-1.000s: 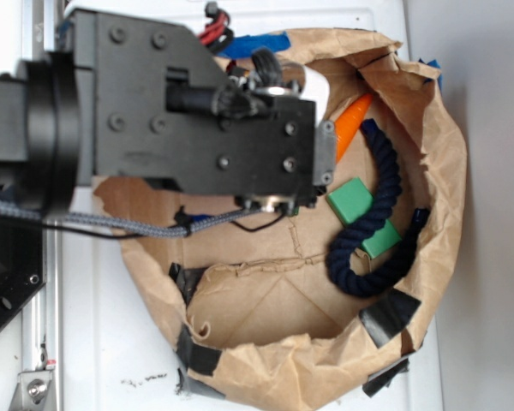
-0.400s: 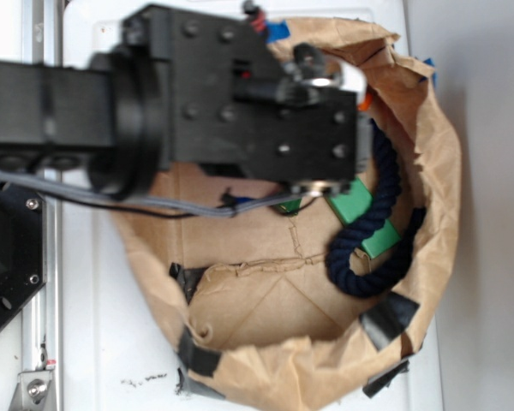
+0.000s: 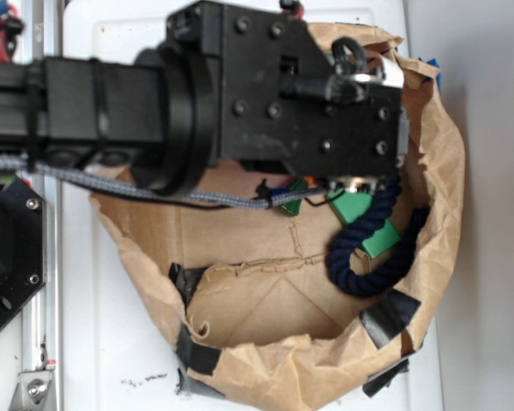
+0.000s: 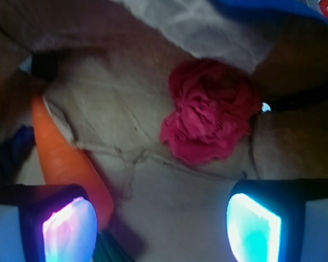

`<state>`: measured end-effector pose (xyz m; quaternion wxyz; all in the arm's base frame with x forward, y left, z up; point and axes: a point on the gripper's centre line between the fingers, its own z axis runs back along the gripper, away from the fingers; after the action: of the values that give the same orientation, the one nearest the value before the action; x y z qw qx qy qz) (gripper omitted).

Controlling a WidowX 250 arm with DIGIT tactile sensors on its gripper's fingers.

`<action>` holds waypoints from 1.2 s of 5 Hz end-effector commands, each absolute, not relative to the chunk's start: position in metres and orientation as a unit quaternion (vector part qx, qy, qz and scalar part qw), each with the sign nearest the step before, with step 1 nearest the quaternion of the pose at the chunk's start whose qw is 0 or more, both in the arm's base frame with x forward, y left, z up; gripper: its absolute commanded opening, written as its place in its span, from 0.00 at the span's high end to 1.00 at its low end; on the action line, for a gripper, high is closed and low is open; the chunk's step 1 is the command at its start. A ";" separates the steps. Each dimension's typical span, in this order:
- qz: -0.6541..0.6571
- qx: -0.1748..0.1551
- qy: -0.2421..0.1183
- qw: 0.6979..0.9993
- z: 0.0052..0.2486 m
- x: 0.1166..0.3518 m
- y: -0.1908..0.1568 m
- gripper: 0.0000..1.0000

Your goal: Grab the red paper.

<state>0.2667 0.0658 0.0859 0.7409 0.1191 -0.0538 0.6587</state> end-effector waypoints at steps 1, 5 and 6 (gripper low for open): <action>0.679 0.124 -0.047 0.722 0.081 0.242 0.074 0.00; 0.690 0.142 -0.058 0.707 0.079 0.226 0.085 0.00; 0.693 0.147 -0.061 0.703 0.076 0.227 0.089 0.00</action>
<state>0.2332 0.0806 0.0678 0.7247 0.1535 -0.0510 0.6698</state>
